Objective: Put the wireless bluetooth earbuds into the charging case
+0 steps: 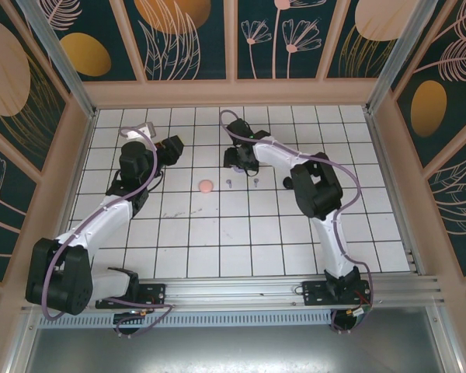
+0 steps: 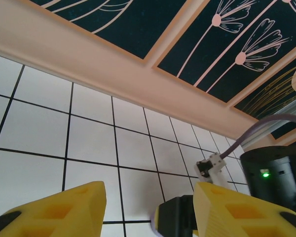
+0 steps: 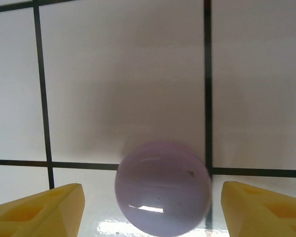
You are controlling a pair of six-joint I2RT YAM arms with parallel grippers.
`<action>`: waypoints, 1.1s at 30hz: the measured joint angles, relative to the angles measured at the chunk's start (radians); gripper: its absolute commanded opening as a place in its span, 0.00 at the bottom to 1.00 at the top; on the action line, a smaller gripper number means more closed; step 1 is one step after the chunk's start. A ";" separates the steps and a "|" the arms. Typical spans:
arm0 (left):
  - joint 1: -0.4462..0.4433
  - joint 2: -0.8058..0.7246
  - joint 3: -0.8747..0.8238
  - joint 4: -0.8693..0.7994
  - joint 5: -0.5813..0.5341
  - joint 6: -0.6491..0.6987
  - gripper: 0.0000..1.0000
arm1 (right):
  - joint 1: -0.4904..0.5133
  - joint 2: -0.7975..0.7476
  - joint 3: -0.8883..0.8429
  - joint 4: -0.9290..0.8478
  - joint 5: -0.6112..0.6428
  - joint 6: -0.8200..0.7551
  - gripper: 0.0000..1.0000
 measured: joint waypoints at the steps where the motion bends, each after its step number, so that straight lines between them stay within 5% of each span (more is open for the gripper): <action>1: 0.000 0.000 0.000 0.004 0.000 0.000 0.51 | 0.003 0.010 0.012 -0.006 0.005 0.005 0.73; 15: 0.000 0.000 -0.006 0.046 0.000 0.000 0.51 | 0.019 0.082 0.104 -0.076 0.074 0.023 0.58; 24: 0.000 0.000 -0.011 0.046 0.004 0.000 0.51 | 0.024 0.089 0.121 -0.091 0.097 0.014 0.34; 33: 0.000 -0.011 -0.049 0.063 0.066 0.000 0.51 | 0.027 -0.034 -0.023 -0.027 0.063 0.015 0.32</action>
